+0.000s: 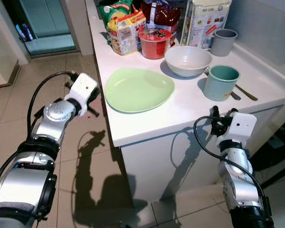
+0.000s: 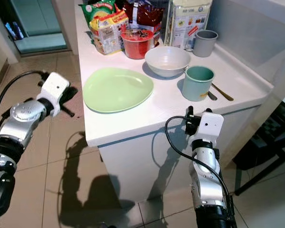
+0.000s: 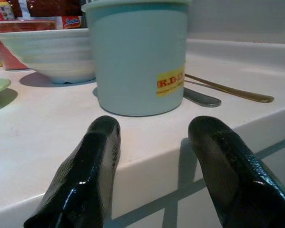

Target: Setting the table

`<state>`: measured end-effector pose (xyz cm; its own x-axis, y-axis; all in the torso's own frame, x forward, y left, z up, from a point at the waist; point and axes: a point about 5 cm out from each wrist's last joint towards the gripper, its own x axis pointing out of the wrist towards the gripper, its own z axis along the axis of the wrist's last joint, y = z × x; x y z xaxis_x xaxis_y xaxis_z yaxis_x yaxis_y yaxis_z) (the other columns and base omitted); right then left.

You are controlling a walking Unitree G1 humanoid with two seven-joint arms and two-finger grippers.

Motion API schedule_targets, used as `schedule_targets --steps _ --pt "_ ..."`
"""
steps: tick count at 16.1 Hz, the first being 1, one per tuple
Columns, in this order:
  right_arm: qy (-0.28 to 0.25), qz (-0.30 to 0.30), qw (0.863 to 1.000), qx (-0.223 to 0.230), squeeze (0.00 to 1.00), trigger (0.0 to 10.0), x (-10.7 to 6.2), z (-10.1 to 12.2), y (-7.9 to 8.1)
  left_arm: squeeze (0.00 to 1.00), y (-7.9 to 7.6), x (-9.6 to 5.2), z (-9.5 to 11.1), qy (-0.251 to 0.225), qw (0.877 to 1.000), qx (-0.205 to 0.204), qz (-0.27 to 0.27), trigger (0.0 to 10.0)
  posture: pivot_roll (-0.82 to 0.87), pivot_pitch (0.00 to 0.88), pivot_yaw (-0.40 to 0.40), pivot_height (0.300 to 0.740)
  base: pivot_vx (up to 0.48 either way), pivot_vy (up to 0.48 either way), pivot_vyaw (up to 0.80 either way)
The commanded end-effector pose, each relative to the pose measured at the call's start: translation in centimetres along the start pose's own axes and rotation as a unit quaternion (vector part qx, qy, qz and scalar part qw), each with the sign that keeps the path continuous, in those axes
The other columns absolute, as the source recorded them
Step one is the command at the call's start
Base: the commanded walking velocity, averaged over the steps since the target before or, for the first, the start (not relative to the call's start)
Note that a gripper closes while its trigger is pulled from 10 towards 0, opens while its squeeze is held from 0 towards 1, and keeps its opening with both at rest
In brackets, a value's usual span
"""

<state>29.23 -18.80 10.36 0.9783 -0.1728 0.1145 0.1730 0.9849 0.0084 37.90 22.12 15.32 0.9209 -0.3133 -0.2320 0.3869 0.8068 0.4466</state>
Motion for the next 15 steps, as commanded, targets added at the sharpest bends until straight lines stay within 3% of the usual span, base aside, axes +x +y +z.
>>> schedule_targets --steps 1,9,15 --pt "-0.004 0.007 1.0 -0.003 0.0 10.0 0.0 0.1 0.3 0.0 0.6 0.1 0.6 -0.003 1.0 0.015 0.008 10.0 0.01 0.0 0.058 0.74 0.0 0.0 0.0" --pt "-0.002 0.006 1.0 -0.005 0.0 10.0 -0.1 0.1 0.3 0.0 -0.5 0.6 0.5 -0.005 0.999 0.038 -0.002 10.0 0.01 0.0 0.058 0.74 0.0 0.0 0.0" --pt "-0.001 0.004 1.0 -0.004 0.0 10.0 -0.2 0.0 0.2 0.0 -1.6 1.3 2.2 -0.048 0.996 0.066 -0.019 10.0 0.01 0.0 0.061 0.74 0.0 0.0 0.0"
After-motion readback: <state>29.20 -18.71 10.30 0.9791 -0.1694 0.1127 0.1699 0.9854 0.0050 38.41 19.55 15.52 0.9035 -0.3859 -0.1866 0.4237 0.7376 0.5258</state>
